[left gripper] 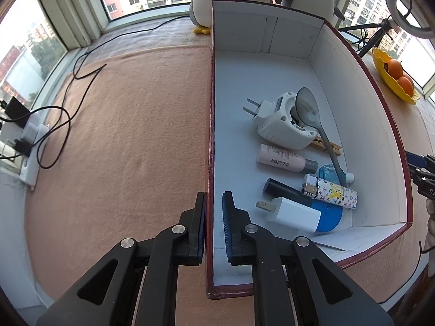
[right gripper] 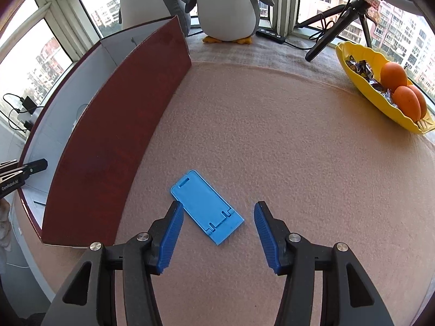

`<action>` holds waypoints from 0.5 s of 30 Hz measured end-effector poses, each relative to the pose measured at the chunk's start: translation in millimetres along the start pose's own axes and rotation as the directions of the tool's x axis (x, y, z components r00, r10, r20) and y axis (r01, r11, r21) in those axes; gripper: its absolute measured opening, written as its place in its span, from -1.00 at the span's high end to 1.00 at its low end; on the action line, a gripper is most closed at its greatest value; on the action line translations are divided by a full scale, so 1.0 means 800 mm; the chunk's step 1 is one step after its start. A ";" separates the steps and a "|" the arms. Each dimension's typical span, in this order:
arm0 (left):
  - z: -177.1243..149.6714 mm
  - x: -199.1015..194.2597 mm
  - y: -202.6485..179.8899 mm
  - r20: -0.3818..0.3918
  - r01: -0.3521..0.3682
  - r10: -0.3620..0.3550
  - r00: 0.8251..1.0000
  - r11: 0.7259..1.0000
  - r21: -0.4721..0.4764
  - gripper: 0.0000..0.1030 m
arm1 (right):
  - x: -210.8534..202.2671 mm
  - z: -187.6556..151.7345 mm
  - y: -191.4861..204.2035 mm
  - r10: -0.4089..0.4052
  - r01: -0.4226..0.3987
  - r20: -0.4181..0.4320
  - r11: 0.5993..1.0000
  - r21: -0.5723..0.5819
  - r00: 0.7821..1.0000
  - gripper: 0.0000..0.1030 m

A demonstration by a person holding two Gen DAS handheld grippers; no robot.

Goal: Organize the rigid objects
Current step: 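Move the right tool back out and grasp the blue phone stand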

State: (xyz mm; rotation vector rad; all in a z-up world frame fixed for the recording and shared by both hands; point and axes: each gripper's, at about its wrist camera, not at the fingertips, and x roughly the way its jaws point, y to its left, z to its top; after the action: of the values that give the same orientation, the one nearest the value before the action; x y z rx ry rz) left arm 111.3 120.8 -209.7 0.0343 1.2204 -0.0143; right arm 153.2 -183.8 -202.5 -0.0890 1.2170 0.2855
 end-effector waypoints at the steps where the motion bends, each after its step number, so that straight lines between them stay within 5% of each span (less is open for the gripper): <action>1: 0.001 0.000 0.000 -0.001 0.000 0.000 1.000 1.000 0.006 0.79 | 0.002 -0.001 0.002 -0.003 0.003 -0.005 1.000 -0.008 1.000 0.02; 15: 0.002 0.003 0.002 -0.004 0.019 -0.019 1.000 1.000 0.013 0.79 | 0.046 0.006 0.031 -0.098 0.085 -0.085 0.985 -0.147 0.991 -0.02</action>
State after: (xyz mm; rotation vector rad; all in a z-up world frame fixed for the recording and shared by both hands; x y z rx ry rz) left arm 113.5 122.7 -211.7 0.0341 1.2242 -0.0382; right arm 162.7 -152.9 -233.5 -0.2850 1.2794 0.2908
